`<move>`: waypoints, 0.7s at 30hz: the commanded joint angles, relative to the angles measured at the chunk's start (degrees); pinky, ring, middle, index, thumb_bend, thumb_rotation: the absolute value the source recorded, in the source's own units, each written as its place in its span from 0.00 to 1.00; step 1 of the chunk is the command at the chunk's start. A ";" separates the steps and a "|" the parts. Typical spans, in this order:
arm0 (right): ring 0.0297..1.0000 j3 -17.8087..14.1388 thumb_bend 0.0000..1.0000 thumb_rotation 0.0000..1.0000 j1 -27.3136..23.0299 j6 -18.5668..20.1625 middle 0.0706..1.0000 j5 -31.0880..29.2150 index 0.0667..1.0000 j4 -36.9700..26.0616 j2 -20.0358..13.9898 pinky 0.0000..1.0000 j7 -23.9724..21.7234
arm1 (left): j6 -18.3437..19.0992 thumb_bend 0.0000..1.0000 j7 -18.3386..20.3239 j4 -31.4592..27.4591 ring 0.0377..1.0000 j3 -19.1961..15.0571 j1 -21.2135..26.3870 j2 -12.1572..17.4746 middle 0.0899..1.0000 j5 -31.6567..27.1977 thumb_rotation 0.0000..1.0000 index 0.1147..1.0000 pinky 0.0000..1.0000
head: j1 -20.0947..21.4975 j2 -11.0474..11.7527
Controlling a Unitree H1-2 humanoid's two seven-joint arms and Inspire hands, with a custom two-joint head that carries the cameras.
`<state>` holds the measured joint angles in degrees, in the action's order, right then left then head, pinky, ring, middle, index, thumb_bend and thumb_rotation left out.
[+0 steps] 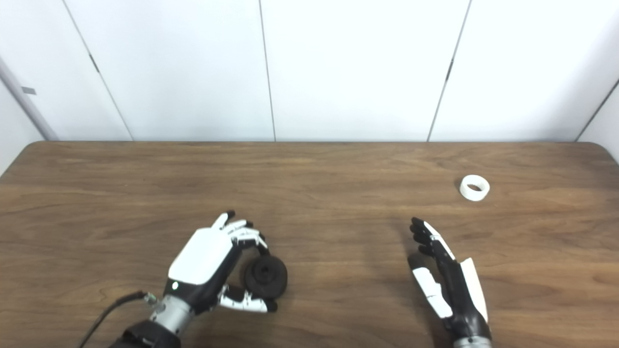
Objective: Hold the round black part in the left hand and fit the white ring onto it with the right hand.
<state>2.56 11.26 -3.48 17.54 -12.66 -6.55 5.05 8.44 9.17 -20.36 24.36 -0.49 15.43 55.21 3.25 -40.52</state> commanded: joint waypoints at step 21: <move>0.85 1.82 0.53 1.00 0.82 6.44 0.85 -2.00 0.87 -5.94 1.31 0.83 1.02 | -3.76 0.52 -1.49 2.73 0.88 -1.76 -3.72 -1.73 0.74 0.16 0.05 0.42 1.00 | 1.14 -4.27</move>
<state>4.56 11.00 2.96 16.44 -16.42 -6.66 6.84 4.70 7.73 -18.42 23.07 -3.56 13.49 55.10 4.39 -44.56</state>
